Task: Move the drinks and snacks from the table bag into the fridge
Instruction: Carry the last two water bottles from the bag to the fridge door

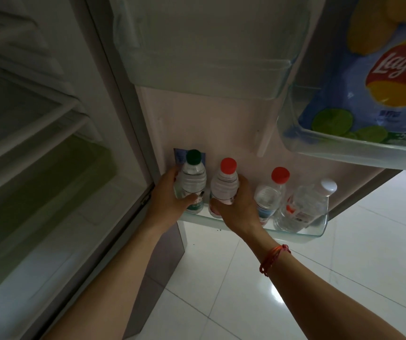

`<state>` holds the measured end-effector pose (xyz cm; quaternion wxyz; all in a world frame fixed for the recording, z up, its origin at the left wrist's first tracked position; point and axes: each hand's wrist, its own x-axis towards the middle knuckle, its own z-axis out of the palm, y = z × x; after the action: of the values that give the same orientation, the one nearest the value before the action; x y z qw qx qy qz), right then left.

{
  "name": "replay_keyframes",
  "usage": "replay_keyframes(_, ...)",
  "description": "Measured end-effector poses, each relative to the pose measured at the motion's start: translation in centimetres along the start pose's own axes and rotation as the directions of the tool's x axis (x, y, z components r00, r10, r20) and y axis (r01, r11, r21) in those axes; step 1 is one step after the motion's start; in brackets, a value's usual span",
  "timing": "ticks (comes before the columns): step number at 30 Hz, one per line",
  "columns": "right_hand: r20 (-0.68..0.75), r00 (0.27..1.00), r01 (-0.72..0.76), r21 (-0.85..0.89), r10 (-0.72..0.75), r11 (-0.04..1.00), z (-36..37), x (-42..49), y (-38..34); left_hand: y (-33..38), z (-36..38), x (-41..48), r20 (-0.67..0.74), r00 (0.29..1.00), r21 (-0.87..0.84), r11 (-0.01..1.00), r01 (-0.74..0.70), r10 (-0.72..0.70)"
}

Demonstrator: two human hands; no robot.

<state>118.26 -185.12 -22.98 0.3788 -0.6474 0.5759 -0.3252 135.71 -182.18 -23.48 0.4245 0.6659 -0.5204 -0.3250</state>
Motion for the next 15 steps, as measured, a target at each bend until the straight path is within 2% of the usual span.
replay_keyframes(7,0.059,0.998,-0.004,-0.064,0.008,0.998,-1.6,-2.8,-1.3,1.8,-1.4,-3.7,-0.062,0.996,0.206,0.977,-0.046,0.06)
replay_keyframes(15,0.104,0.99,0.113,-0.228,-0.091,0.967,-3.4,-7.6,-2.2,3.5,-3.9,-9.8,-0.139,0.973,0.481,0.872,-0.095,0.183)
